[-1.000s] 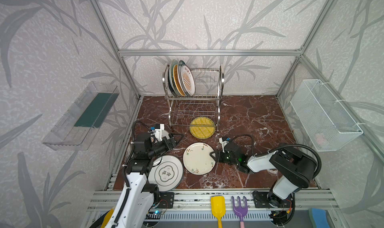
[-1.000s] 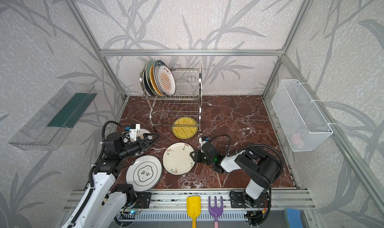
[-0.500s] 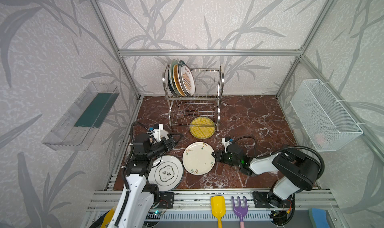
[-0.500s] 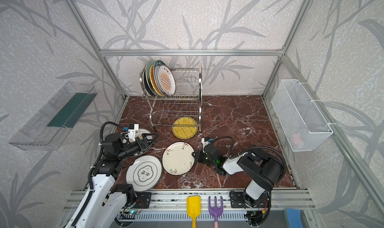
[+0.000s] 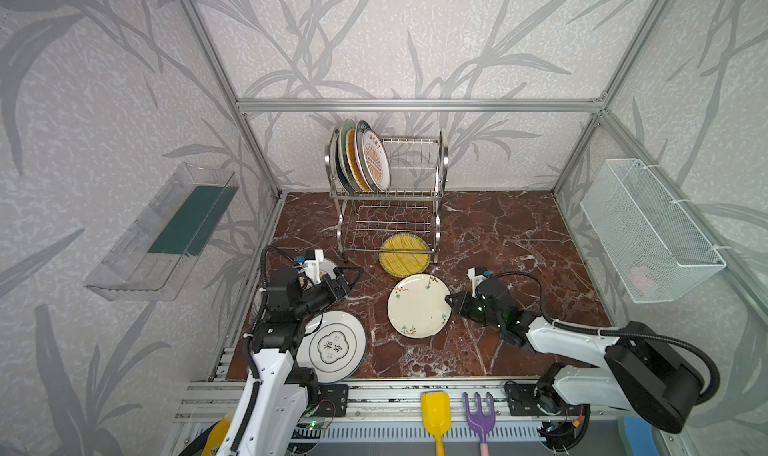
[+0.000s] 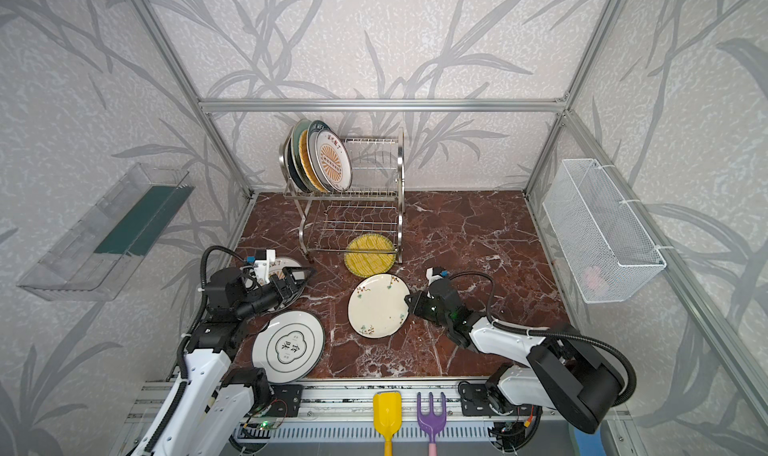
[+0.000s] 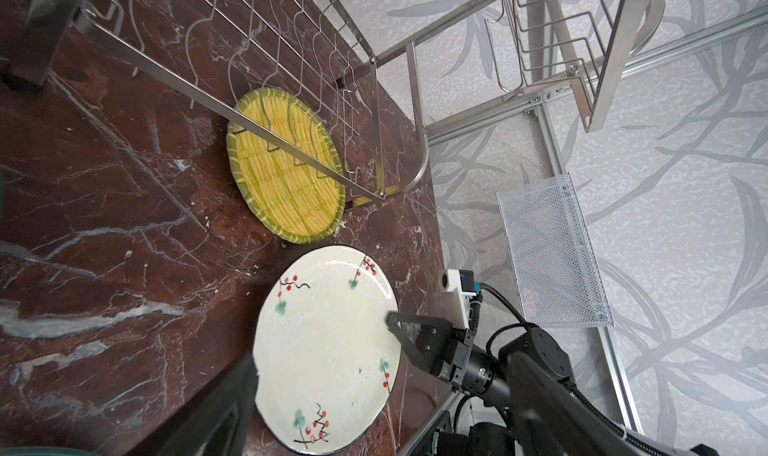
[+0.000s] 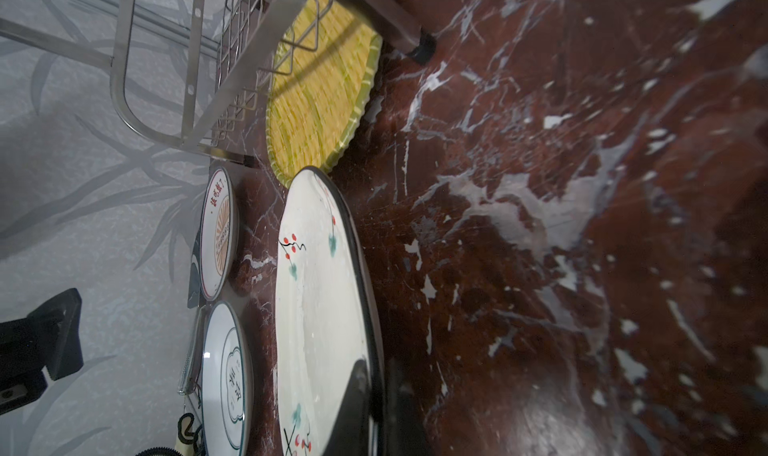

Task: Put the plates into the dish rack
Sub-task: 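Grasp the berry-sprig plate's edge with the right gripper and tilt it upright, then grasp the upright plate's rim with the left gripper while right holds it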

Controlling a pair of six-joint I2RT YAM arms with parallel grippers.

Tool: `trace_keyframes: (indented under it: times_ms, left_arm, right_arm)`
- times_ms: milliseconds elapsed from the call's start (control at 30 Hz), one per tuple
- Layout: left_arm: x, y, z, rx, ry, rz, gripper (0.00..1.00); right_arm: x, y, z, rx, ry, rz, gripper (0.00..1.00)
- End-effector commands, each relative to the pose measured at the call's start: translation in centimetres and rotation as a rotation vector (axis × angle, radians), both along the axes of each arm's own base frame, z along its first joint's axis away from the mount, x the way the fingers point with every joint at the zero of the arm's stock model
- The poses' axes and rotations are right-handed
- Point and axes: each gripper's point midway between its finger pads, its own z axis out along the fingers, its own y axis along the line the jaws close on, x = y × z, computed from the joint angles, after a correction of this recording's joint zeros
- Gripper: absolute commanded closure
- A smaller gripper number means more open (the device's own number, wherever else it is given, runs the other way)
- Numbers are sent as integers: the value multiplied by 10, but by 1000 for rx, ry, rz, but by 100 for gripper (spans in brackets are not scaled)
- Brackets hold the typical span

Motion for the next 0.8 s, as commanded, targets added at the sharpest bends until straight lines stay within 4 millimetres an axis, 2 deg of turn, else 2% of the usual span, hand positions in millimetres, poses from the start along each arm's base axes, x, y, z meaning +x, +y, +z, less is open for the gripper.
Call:
trace_keyframes:
  times_ms: [0, 133, 367, 500, 767]
  left_arm:
    - [2, -2, -4, -18, -5, 24, 8]
    - [-2, -31, -18, 30, 9, -34, 9]
    - [-6, -84, -36, 10, 52, -123, 13]
    - [-10, -112, -42, 6, 88, -174, 15]
    - [-10, -148, -46, -24, 112, -209, 21]
  right_arm:
    - [4, -2, 42, 111, -52, -19, 100]
    - [4, -15, 66, 148, -71, -41, 100]
    - [7, -36, 91, 240, -81, -102, 100]
    - [7, -39, 103, 277, -96, -111, 100]
    - [8, -40, 116, 305, -114, -112, 100]
